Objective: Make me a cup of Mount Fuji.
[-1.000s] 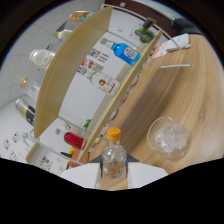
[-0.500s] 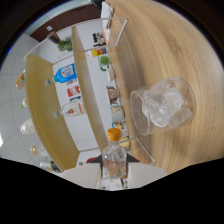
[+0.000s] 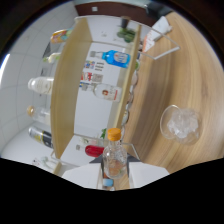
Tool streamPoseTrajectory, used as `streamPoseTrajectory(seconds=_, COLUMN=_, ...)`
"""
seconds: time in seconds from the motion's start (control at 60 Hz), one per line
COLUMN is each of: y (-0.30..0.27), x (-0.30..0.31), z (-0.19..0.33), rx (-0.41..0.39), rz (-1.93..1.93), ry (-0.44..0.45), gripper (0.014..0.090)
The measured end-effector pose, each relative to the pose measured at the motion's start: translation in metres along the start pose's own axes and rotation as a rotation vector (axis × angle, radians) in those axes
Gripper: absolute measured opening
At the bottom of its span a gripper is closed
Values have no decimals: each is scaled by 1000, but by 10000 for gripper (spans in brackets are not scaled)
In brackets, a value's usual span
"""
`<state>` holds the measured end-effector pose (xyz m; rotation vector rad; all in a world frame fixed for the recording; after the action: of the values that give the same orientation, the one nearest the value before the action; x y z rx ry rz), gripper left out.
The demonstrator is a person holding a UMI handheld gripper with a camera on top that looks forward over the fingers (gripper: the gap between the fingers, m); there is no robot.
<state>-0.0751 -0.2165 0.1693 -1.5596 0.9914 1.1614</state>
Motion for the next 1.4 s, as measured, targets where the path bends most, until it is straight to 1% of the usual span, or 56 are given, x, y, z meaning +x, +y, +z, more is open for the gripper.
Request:
streamPoseTrajectory(seconds=0.083, y=12, x=-20, z=-1, rx=21, rz=-316, ry=29, gripper=351)
streamPoseTrajectory(seconds=0.167, y=30, x=-35, z=2, rx=15, rz=-607, ry=53, gripper=348)
streamPoseTrajectory(seconds=0.2, y=39, x=-35, z=6, rx=23, rz=-720, ry=76, gripper=349)
streamPoseTrajectory(seconds=0.333, y=77, x=-16, z=20, rx=4, rz=-1044, ry=164, gripper=347)
streamPoseTrajectory(seconds=0.45, y=109, x=20, z=33, rx=-53, rz=-1189, ry=249, gripper=348)
streamPoseTrajectory(seconds=0.533, y=120, x=48, z=40, rx=-109, rz=-1227, ry=317, gripper=347)
streamPoseTrajectory(seconds=0.683, y=137, x=88, z=51, rx=-192, rz=-1287, ry=377, gripper=346)
streamPoseTrajectory(seconds=0.85, y=154, x=113, z=52, rx=-274, rz=-1300, ry=405, gripper=350)
streamPoseTrajectory(seconds=0.917, y=157, x=114, z=52, rx=-283, rz=-1280, ry=405, gripper=351)
streamPoseTrajectory(seconds=0.967, y=159, x=120, z=49, rx=-310, rz=-1273, ry=428, gripper=355)
streamPoseTrajectory(seconds=1.083, y=158, x=121, z=45, rx=-307, rz=-1277, ry=421, gripper=361)
streamPoseTrajectory(seconds=1.25, y=162, x=120, z=37, rx=-323, rz=-1250, ry=404, gripper=376)
streamPoseTrajectory(seconds=1.317, y=160, x=115, z=36, rx=-317, rz=-1267, ry=383, gripper=419)
streamPoseTrajectory(seconds=1.383, y=163, x=107, z=33, rx=-326, rz=-1279, ry=345, gripper=511)
streamPoseTrajectory(seconds=1.4, y=164, x=104, z=32, rx=-330, rz=-1281, ry=334, gripper=562)
